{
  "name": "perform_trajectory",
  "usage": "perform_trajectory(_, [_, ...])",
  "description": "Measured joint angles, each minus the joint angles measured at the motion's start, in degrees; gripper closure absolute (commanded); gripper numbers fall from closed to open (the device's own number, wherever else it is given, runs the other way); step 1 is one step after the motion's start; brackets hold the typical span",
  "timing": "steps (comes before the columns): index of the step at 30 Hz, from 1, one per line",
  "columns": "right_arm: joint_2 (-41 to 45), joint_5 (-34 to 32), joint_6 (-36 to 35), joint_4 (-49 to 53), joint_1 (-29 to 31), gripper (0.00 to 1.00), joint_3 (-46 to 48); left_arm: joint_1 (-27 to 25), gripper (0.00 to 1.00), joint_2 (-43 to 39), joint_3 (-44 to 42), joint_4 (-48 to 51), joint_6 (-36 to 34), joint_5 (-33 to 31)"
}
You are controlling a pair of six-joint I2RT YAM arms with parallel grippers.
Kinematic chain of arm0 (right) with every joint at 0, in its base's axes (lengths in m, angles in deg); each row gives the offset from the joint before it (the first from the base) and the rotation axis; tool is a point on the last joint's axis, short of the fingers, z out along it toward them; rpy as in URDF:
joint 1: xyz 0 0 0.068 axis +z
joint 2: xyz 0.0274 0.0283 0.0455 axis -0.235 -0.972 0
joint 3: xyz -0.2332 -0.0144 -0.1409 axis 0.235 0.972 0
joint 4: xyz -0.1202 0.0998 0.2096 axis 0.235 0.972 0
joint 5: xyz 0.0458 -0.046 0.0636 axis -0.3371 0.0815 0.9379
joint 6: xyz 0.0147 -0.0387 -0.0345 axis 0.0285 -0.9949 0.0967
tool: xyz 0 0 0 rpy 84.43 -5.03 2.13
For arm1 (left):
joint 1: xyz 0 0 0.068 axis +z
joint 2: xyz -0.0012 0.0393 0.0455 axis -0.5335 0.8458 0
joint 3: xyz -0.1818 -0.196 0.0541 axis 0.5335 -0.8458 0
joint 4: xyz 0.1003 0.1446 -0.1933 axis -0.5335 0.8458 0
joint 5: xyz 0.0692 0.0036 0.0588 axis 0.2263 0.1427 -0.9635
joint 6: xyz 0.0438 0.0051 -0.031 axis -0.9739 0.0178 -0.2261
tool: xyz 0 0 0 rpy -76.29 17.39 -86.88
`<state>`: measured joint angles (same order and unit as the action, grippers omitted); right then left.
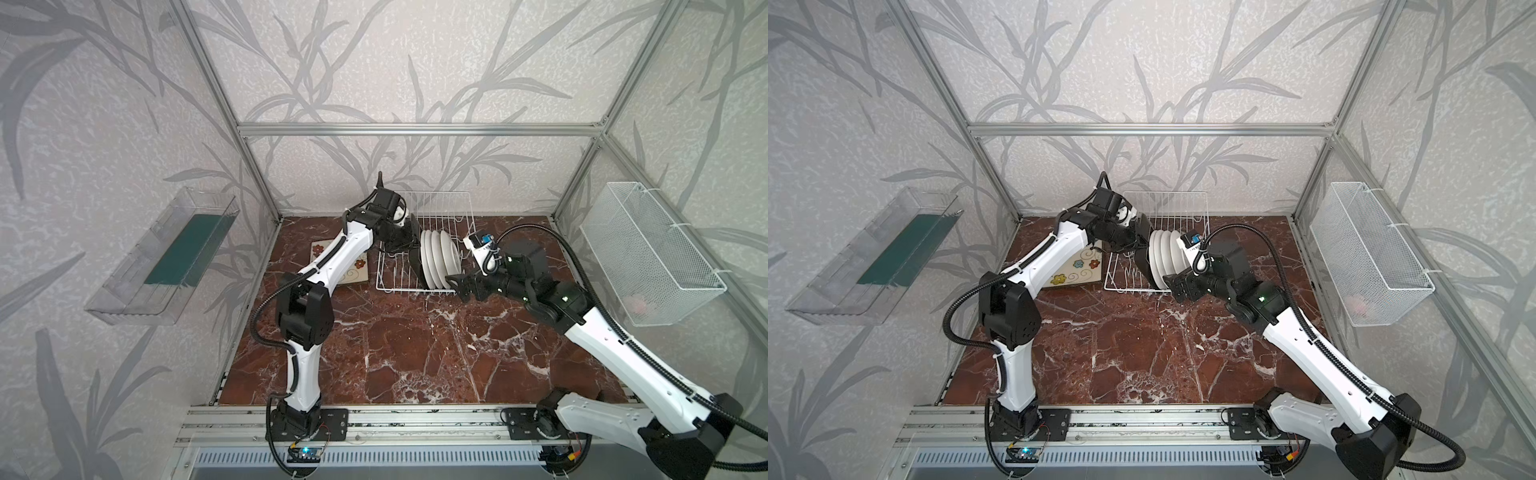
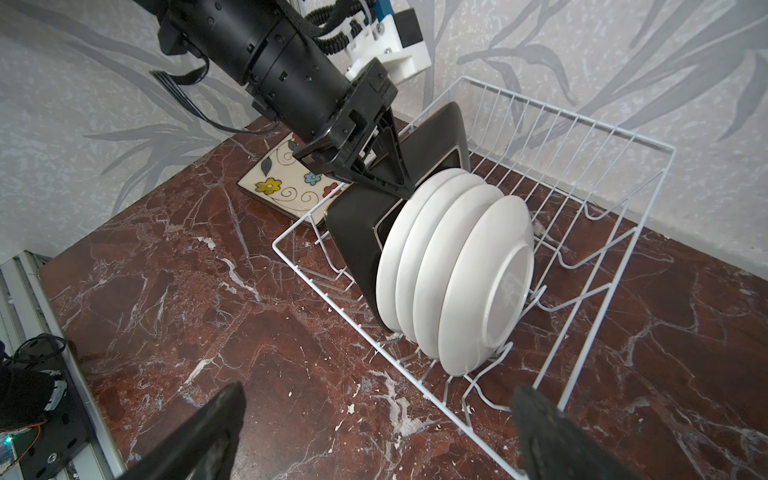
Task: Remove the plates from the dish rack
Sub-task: 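Close the left gripper on the top edge of the dark square plate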
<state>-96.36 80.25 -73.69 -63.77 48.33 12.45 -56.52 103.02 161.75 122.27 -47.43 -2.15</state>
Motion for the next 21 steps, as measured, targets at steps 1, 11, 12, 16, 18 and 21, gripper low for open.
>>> perform_trajectory(1, [0.0, 0.0, 0.0, 0.0, 0.0, 0.01, 0.0, 0.0, 1.0, -0.07, 0.0, 0.02, 0.09, -0.22])
perform_trajectory(11, [0.0, 0.0, 0.0, 0.0, 0.0, 0.01, 0.0, -0.07, 1.0, -0.85, 0.0, 0.09, 1.16, -1.16])
perform_trajectory(12, [0.0, 0.0, 0.0, 0.0, 0.0, 0.01, 0.0, -0.07, 1.0, -1.14, 0.0, 0.11, 1.25, -1.33])
perform_trajectory(16, [0.0, 0.0, 0.0, 0.0, 0.0, 0.01, 0.0, -0.04, 1.0, -2.64, -0.17, -0.02, 1.79, -1.68])
perform_trajectory(18, [0.0, 0.0, 0.0, 0.0, 0.0, 0.01, 0.0, -0.04, 1.0, -3.39, -0.17, -0.11, 2.08, -1.64])
perform_trajectory(21, [-0.02, 0.0, 0.0, 0.0, 0.0, 0.01, 0.0, 0.0, 1.0, -4.17, -0.17, -0.11, 2.47, -1.79])
